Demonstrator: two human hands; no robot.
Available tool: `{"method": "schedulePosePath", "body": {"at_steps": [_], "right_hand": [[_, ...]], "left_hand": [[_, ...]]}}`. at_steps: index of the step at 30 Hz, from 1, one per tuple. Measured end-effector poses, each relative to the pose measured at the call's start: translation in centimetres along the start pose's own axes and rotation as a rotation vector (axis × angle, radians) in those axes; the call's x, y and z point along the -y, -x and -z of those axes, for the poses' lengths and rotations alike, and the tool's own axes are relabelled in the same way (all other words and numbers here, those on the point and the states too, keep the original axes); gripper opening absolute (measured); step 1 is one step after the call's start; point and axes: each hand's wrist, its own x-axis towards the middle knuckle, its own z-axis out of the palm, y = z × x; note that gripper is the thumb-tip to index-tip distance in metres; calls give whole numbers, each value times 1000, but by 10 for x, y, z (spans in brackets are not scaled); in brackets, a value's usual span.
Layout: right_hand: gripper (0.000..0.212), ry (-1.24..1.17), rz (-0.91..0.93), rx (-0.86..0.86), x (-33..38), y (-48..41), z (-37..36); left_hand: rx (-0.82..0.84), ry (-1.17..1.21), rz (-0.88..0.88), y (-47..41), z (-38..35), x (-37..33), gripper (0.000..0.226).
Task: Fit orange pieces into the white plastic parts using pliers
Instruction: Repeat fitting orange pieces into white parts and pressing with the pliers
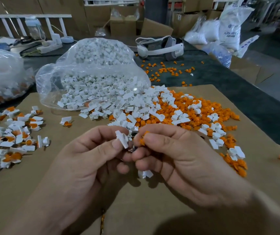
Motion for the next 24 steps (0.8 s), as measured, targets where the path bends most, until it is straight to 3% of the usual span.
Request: {"method": "schedulePosePath", "body": {"at_steps": [6,18,22,24], "right_hand": [[13,-97,-81,28,1,1,-1],[18,-139,-116,148,1,1,-2],[18,-70,-22,104,-3,0,-1],[16,90,85,49,-6,0,-1]], "left_hand": [[62,-48,-48,1,-1,-5,53],[105,-110,-61,7,-6,-7,57],[123,-123,-57,8,-7,-8,53],[118,-118,-54,8,-7,-8,51]]}}
